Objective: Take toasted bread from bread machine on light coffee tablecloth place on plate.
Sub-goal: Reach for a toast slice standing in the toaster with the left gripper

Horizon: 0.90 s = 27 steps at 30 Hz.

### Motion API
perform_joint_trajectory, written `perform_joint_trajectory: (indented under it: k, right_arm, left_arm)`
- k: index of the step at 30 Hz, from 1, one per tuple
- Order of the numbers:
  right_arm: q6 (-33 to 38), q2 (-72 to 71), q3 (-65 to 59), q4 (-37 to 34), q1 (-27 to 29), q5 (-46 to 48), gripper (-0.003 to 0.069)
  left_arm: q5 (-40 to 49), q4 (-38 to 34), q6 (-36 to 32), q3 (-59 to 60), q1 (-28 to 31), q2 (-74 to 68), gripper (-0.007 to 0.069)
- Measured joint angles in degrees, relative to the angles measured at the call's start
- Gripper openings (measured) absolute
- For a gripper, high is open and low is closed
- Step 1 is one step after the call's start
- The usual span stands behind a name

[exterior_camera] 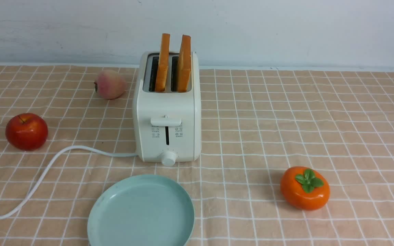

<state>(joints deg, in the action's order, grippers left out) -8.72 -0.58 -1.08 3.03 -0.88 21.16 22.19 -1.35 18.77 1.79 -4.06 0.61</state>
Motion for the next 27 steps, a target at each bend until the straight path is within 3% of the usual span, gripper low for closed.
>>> perform_joint_trajectory:
  k: [8,19,21,27]
  right_arm:
    - [0.0,0.0,0.0,0.0,0.0,0.0,0.0239]
    - [0.0,0.0,0.0,0.0,0.0,0.0,0.0239]
    - [0.0,0.0,0.0,0.0,0.0,0.0,0.0239]
    - [0.0,0.0,0.0,0.0,0.0,0.0,0.0239]
  left_arm:
    - [0.0,0.1,0.0,0.0,0.0,0.0,0.0240]
    - [0.0,8.5,-0.2,0.0,0.0,0.0,0.0240]
    - [-0.9,12.1,-0.2,0.0,0.0,0.0,0.0240]
    - [-8.1,11.5,3.3,0.0,0.0,0.0,0.0240]
